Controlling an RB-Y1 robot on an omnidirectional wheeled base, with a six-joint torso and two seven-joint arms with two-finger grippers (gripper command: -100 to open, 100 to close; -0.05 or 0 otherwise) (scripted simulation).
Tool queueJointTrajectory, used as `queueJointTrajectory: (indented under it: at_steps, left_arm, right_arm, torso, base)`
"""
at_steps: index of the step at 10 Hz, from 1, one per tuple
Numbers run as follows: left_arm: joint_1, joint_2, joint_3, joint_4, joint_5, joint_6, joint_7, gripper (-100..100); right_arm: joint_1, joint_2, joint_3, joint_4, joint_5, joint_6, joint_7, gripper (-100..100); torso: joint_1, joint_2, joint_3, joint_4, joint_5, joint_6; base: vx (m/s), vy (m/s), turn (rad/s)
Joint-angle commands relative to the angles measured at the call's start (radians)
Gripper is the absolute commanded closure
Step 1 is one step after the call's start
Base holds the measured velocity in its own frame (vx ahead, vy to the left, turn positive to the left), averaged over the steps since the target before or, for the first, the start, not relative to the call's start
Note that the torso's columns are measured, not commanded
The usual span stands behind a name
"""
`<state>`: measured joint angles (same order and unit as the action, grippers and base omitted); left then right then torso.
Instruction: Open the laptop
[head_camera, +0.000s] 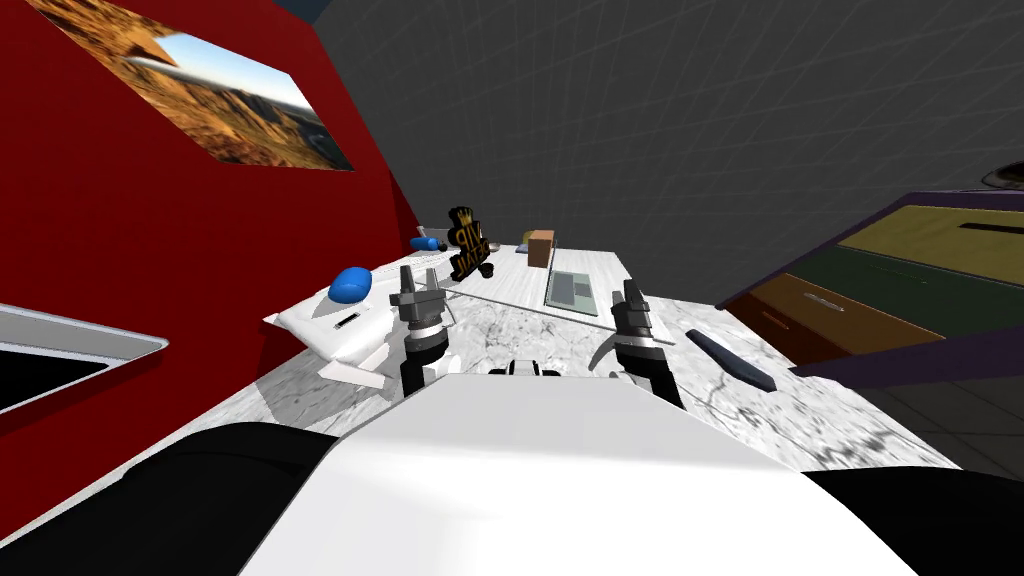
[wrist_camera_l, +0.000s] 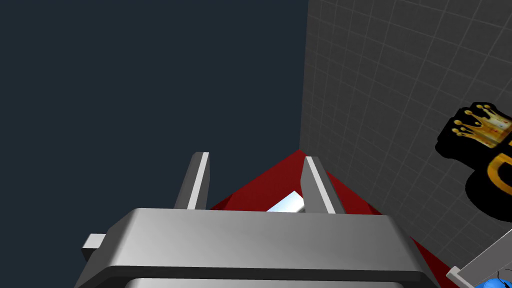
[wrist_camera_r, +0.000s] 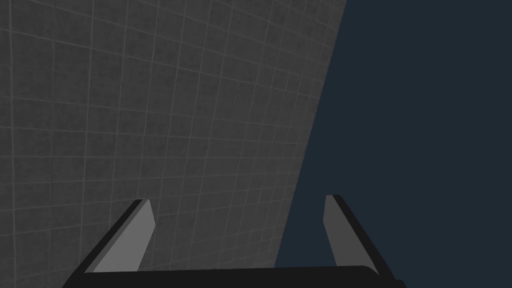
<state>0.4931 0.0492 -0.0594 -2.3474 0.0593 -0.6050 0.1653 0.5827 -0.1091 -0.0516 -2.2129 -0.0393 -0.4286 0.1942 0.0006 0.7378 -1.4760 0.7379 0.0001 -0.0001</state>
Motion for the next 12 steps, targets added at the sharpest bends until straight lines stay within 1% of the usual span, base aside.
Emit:
queueJointTrajectory:
  at_steps: [1,4,5,8,9,12]
  left_arm:
    - [0.0,0.0,0.0,0.0,0.0,0.0,0.0,0]
    - [0.0,0.0,0.0,0.0,0.0,0.0,0.0,0]
    - [0.0,0.0,0.0,0.0,0.0,0.0,0.0,0]
    - [0.0,0.0,0.0,0.0,0.0,0.0,0.0,0]
    - [0.0,0.0,0.0,0.0,0.0,0.0,0.0,0]
    - [0.0,0.0,0.0,0.0,0.0,0.0,0.0,0]
  right_arm:
    - [0.044,-0.019,-0.047,-0.001,0.021,0.013,0.071,-100]
    - [0.112,-0.036,-0.108,-0.009,0.049,0.03,0.156,-100]
    - [0.112,-0.036,-0.108,-0.009,0.049,0.03,0.163,-100]
    - [0.188,-0.048,-0.177,-0.021,0.081,0.048,0.255,-100]
    - [0.188,-0.048,-0.177,-0.021,0.081,0.048,0.265,-100]
    - [0.268,-0.056,-0.251,-0.03,0.115,0.068,0.364,-100]
  torso:
    - [0.0,0.0,0.0,0.0,0.0,0.0]
    - [0.0,0.0,0.0,0.0,0.0,0.0]
    - [0.0,0.0,0.0,0.0,0.0,0.0]
    - [0.0,0.0,0.0,0.0,0.0,0.0]
    - [0.001,-0.001,-0.001,0.0,0.0,0.0]
    - [0.0,0.0,0.0,0.0,0.0,0.0]
  base:
    - [0.044,0.08,0.168]
    - [0.061,0.097,0.175]
    - [0.037,0.063,0.068]
    - [0.053,0.078,0.183]
    - [0.05,0.069,0.05]
    - [0.062,0.084,0.179]
